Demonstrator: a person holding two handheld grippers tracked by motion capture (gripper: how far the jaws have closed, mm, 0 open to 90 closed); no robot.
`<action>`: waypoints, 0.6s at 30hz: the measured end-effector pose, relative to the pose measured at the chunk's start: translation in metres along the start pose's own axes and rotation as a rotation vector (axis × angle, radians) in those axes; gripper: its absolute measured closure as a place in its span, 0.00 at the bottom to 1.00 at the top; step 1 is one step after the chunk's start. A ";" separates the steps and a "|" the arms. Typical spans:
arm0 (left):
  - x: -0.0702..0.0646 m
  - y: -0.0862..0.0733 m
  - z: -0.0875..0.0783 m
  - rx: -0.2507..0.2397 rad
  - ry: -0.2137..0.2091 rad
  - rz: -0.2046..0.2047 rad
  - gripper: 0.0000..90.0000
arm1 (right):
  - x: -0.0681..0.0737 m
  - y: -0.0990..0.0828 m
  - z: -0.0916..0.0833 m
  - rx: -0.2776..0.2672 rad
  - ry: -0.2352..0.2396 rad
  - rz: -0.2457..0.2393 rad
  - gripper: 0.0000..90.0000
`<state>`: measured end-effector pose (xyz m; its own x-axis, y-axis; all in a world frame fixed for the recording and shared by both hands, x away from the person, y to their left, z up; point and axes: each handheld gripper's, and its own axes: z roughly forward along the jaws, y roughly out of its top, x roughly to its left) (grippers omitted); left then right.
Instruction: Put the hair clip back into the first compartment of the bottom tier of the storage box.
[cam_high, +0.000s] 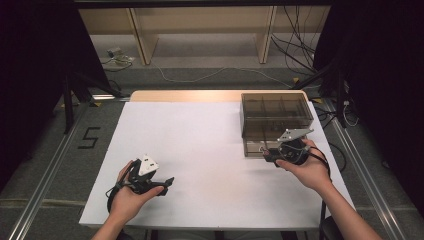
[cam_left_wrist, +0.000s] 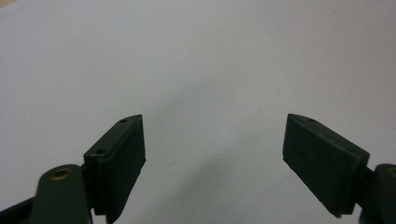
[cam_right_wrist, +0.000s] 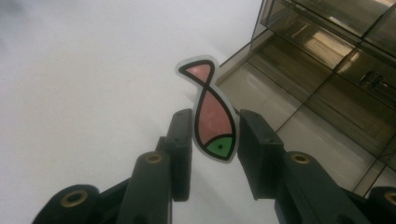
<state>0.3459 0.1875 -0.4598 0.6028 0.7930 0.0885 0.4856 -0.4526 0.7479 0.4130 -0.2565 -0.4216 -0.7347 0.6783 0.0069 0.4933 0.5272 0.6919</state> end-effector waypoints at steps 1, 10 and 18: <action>0.000 0.000 0.000 0.000 0.000 -0.002 0.24 | 0.000 0.000 0.000 -0.002 -0.003 0.002 0.74; 0.000 0.000 0.000 0.000 0.001 -0.001 0.24 | -0.003 0.001 0.000 -0.011 -0.016 0.018 0.74; 0.000 0.000 0.000 0.000 0.001 0.000 0.24 | -0.004 0.003 0.001 -0.019 -0.019 0.028 0.74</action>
<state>0.3459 0.1876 -0.4597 0.6023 0.7933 0.0893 0.4852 -0.4526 0.7481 0.4176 -0.2568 -0.4205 -0.7118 0.7022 0.0134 0.5046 0.4981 0.7051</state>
